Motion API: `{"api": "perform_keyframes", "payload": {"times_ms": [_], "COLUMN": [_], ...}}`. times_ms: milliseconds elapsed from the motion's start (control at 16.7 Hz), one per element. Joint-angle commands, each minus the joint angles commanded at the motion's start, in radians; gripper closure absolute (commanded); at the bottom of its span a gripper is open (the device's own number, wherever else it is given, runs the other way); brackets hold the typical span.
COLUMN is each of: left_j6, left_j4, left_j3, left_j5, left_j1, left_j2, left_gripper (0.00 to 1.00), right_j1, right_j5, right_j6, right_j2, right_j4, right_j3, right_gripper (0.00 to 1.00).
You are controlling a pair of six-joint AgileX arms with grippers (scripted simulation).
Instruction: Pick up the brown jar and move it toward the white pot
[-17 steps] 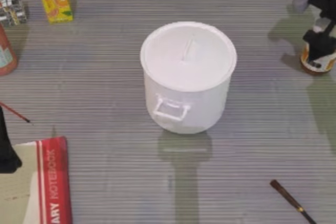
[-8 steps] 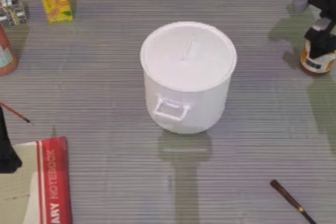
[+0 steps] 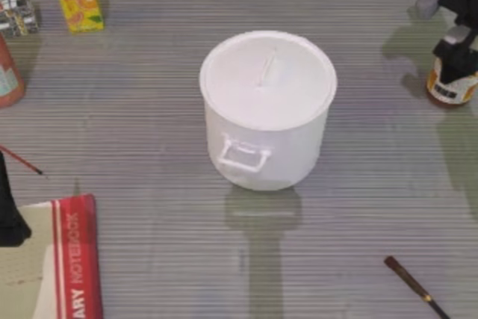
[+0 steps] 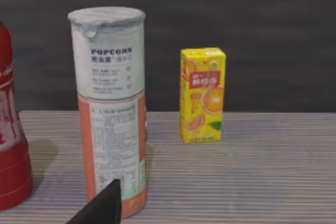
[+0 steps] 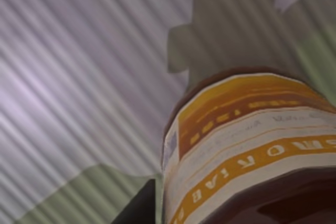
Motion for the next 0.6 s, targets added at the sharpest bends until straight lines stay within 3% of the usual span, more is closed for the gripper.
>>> {"api": "perform_keyframes", "payload": {"times_ms": [300,600], "left_j6": [0.0,0.0], "left_j4": [0.0,0.0], "left_j3": [0.0,0.0], "left_j5": [0.0,0.0], "left_j1": [0.0,0.0], "left_j2": [0.0,0.0], "left_gripper": [0.0,0.0], "right_j1": [-0.002,0.002], "right_j5": [0.0,-0.001], "right_j6": [0.003,0.005], "right_j2": [-0.032,-0.234], "right_j4": [0.015,0.107], "right_j3": [-0.035,-0.299], "right_gripper": [1.0,1.0]}}
